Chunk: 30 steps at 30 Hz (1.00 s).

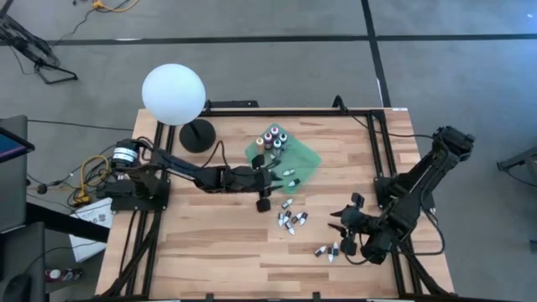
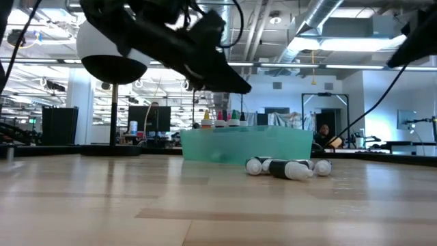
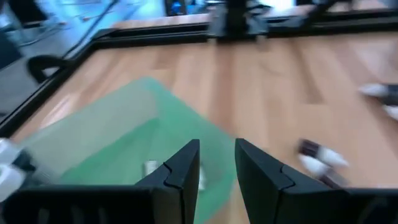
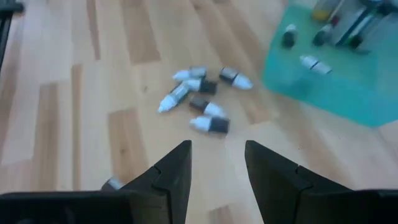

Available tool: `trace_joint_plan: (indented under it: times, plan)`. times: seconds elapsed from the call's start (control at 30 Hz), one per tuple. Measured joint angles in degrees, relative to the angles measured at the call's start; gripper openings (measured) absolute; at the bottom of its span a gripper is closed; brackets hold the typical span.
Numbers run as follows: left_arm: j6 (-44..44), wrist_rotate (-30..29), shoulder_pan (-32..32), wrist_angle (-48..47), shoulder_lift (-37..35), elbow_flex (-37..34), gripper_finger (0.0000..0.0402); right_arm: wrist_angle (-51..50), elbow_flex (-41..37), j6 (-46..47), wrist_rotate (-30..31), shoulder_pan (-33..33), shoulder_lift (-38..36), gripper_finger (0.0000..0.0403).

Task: Pick & Place food coloring
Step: Put the small blue food coloring bottle into the green bin

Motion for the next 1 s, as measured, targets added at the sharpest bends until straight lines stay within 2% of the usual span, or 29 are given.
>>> trace_joint_plan:
  times: [0.2,0.43,0.73,1.0]
  plan:
    - [1.98,1.27,-5.55,-11.31,-6.66,-0.02,0.0096,2.62,0.0,2.32,-7.85,0.34,6.13,0.0143]
    - [0.23,-2.68,-12.52,-20.15,-10.29,-0.04,0.0096,3.79,0.0,15.58,-17.41,0.66,10.67,0.014]
    - [-3.27,-8.37,-18.94,-25.83,-10.27,-0.07,0.0096,4.65,2.79,30.83,-22.17,1.07,10.56,0.0124]
    - [-4.76,-11.59,-21.15,-24.9,-10.27,-2.79,0.0096,4.51,3.39,41.59,-26.14,0.91,10.87,0.0111]
